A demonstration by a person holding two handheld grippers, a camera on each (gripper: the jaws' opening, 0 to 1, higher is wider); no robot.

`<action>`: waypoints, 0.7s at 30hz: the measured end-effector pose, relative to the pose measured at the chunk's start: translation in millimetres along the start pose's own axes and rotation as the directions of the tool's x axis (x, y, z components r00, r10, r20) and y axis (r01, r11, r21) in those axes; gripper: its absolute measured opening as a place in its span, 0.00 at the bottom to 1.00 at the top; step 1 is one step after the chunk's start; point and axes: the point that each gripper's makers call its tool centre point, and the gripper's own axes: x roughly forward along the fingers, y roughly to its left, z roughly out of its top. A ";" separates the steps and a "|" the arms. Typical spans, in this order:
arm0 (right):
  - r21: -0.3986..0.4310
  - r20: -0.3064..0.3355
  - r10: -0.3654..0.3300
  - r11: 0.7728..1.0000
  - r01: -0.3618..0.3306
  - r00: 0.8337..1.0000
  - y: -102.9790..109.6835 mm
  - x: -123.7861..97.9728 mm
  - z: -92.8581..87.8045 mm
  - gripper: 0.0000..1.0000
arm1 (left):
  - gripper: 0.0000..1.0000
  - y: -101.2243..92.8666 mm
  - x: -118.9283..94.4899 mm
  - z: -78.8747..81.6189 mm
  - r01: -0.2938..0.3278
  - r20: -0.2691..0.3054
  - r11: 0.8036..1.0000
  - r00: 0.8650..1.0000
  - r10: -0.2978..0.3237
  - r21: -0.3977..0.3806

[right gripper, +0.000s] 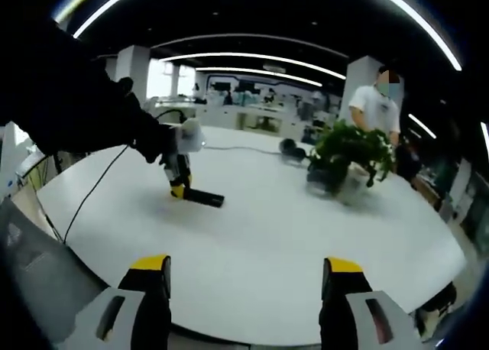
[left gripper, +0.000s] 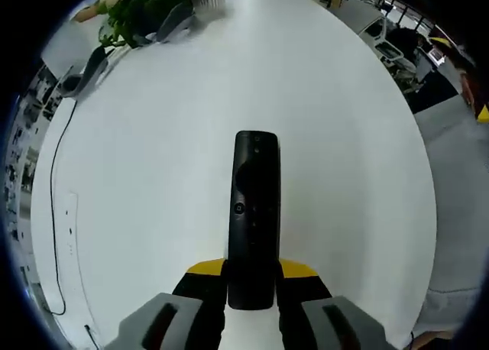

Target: Press the specified remote control buttons in sequence, fully releasing each button before pressing the next.

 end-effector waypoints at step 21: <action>0.000 -0.039 0.002 1.000 -0.002 0.999 0.4 -2.0 -9.6 0.75 | 0.25 58.4 -2.0 14.3 0.008 -0.083 0.999 0.997 -0.005 0.035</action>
